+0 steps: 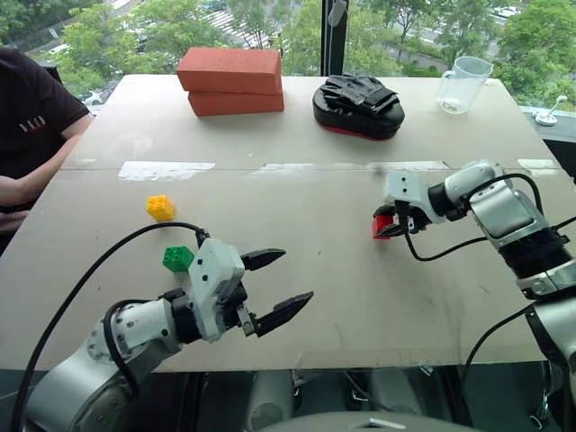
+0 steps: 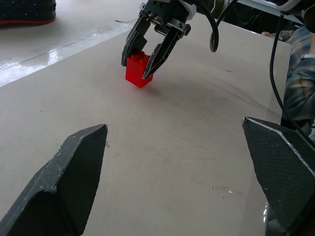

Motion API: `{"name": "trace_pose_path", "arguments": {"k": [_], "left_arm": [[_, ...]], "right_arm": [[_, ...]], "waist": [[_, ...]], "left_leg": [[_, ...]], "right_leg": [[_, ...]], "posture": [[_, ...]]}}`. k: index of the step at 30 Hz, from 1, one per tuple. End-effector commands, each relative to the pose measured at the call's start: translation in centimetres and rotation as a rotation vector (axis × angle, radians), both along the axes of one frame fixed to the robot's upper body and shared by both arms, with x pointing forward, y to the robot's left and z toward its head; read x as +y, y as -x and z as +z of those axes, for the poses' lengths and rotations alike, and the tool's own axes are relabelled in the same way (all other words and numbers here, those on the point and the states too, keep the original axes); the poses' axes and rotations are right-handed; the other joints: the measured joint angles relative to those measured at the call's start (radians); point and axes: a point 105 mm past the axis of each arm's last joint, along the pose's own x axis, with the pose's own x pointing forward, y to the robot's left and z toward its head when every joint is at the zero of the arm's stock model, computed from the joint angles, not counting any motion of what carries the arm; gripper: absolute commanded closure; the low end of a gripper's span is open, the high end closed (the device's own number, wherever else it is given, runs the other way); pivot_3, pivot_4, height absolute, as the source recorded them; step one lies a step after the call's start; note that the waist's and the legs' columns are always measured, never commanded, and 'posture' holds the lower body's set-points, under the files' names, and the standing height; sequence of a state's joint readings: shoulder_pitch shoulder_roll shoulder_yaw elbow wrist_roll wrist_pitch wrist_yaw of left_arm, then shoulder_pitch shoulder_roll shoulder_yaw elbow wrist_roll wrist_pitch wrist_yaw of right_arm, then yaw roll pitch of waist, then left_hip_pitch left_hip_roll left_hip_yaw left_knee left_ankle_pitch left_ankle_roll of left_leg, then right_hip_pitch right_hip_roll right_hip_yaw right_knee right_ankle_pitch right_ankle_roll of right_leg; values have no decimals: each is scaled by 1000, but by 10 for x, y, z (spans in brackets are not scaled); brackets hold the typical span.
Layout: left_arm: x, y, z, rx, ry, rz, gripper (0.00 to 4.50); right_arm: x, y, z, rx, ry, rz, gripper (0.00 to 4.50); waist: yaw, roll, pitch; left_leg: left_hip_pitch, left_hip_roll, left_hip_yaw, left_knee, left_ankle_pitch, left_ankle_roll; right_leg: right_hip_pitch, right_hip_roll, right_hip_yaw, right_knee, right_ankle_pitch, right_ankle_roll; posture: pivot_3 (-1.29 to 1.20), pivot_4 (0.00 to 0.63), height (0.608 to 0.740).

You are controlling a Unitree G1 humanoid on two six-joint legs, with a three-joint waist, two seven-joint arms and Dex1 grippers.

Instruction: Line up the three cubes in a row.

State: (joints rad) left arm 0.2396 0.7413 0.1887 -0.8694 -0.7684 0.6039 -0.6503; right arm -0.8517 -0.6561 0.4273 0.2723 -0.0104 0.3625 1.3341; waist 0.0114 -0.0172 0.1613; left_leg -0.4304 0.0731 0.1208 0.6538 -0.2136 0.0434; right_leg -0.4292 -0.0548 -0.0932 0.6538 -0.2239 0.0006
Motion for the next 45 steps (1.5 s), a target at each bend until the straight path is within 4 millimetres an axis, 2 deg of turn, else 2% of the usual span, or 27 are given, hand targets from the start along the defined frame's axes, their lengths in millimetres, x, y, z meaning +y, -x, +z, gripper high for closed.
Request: {"name": "trace_pose_path", "arguments": {"k": [1,13,14,15,17,18,19,24,26,29,32,35,37,39,42,44,45], "left_arm": [[-4,5,10,-51,-4,-18,0],[1,6,7,-44,-19,-2,0],[1,6,7,-44,-20,-2,0],[1,6,7,-43,-20,-2,0],[2,7,7,-41,-20,-3,0],[3,8,6,-39,-22,-4,0],[4,8,6,-37,-23,-3,0],[13,8,3,-21,-1,59,0],[20,5,2,-10,41,135,0],[44,-4,1,-9,95,340,0],[86,-18,0,-59,99,671,0],[119,-27,-3,-70,57,943,0],[132,-34,-8,-45,40,1075,0],[138,-41,-15,1,23,1124,0],[154,-48,-22,30,-47,1187,0],[158,-52,-28,70,-76,1174,0],[155,-55,-35,117,-66,1140,260]], "right_arm": [[5,-3,13,-50,-7,30,3202],[10,-3,8,-23,-10,45,3202],[10,-3,8,-21,-8,48,2169],[10,-3,8,-19,-8,49,1800],[10,-3,7,-18,-9,51,684],[11,-4,8,-26,-10,53,257],[11,-4,9,-37,-12,58,30],[11,3,20,-54,-62,67,30],[9,6,24,-84,-88,68,30],[15,21,49,-128,-282,114,30],[20,53,85,-169,-558,212,30],[24,76,103,-192,-722,233,30],[25,94,97,-154,-743,256,30],[23,106,92,-135,-750,285,30],[22,111,85,-126,-727,292,30],[21,111,83,-123,-714,289,30],[21,111,83,-125,-709,285,8]], "waist": [[1,0,0],[0,0,0],[0,0,0],[0,0,0],[0,0,0],[0,0,0],[-1,0,0],[-1,0,0],[-1,0,0],[2,0,0],[3,0,0],[3,-1,0],[5,-2,-1],[4,-5,-3],[1,-5,-3],[-2,-6,-3],[-2,-6,-3]], "left_leg": [[0,0,0,0,0,0],[0,0,0,0,0,0],[0,0,0,0,0,0],[0,0,0,0,0,0],[0,0,0,0,0,0],[0,0,0,0,0,0],[0,0,0,0,0,0],[0,0,0,0,0,0],[0,0,0,0,0,0],[-1,0,0,0,0,0],[-1,0,-2,0,-1,1],[0,0,-4,0,-1,1],[0,0,-4,0,-1,1],[0,0,-5,0,-1,1],[1,0,-5,1,-1,1],[2,0,-3,1,-1,1],[2,0,-3,1,-1,1]], "right_leg": [[0,0,0,0,0,0],[0,0,0,0,0,-1],[0,0,0,0,0,-1],[0,0,0,0,0,-1],[0,0,0,0,-1,-2],[0,0,0,0,-1,-2],[0,0,0,0,-1,-2],[0,0,0,0,-1,-2],[0,-1,0,0,-1,-2],[0,-1,0,-1,-1,-2],[1,-1,1,-1,-1,-1],[1,-1,1,0,0,0],[1,-1,1,1,0,1],[2,-2,0,1,-1,0],[2,-2,1,2,-1,-1],[2,-2,1,2,-1,-2],[2,-2,1,2,-1,-2]], "posture": [[0,150,740],[0,150,740],[0,150,740],[0,150,740],[0,150,740],[0,150,740],[0,150,740],[0,150,740],[0,150,740],[0,150,740],[0,150,740],[0,150,740],[0,150,740],[0,150,740],[0,150,740],[0,150,740],[0,150,740]]}}
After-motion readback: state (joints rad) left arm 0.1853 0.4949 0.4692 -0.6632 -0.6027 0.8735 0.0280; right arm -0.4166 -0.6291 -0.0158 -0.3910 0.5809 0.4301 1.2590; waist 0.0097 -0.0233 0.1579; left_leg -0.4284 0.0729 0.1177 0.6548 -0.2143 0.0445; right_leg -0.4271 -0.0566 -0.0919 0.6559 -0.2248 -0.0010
